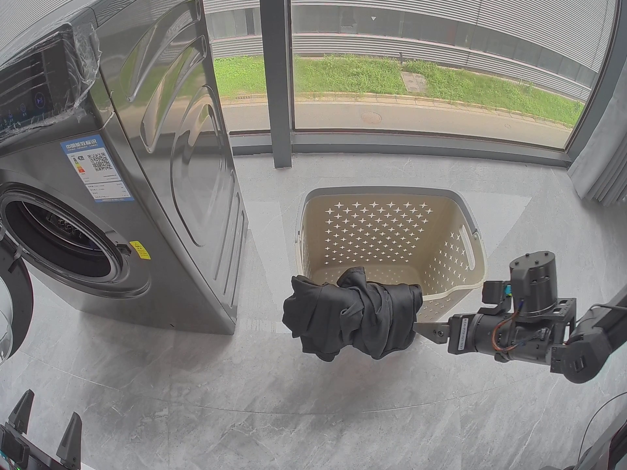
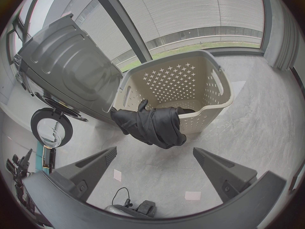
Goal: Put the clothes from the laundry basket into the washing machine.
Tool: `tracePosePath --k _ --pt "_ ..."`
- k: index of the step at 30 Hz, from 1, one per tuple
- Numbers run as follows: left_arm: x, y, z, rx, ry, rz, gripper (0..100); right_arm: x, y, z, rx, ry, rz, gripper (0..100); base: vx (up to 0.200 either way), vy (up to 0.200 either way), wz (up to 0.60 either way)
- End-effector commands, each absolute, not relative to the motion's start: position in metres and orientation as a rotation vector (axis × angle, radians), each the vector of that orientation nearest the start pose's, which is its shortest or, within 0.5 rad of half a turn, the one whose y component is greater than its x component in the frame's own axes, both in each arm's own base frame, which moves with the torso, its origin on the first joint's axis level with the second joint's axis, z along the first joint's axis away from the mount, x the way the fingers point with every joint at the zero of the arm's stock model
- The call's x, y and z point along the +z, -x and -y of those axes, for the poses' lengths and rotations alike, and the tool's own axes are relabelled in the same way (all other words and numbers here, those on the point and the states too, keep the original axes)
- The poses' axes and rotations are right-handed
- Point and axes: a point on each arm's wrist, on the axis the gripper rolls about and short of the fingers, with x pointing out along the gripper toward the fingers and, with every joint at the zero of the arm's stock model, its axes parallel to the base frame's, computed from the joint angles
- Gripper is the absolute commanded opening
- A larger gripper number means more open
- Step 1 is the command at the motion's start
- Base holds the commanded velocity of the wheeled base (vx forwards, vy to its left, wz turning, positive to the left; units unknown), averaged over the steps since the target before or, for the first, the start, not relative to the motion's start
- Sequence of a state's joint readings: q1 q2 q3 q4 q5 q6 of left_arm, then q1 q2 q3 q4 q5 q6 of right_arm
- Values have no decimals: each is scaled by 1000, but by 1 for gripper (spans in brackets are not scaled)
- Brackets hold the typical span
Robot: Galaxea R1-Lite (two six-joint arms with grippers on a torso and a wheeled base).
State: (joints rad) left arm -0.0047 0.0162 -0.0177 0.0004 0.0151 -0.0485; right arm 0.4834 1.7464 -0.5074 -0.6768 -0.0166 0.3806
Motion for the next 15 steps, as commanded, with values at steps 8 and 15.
tracePosePath --k 8,15 --pt "76 23 0 11 49 -3 100 52 -287 -145 284 -188 -692 100 0 0 0" --pt "76 23 0 9 49 -3 100 29 -308 -149 275 -169 -689 100 0 0 0"
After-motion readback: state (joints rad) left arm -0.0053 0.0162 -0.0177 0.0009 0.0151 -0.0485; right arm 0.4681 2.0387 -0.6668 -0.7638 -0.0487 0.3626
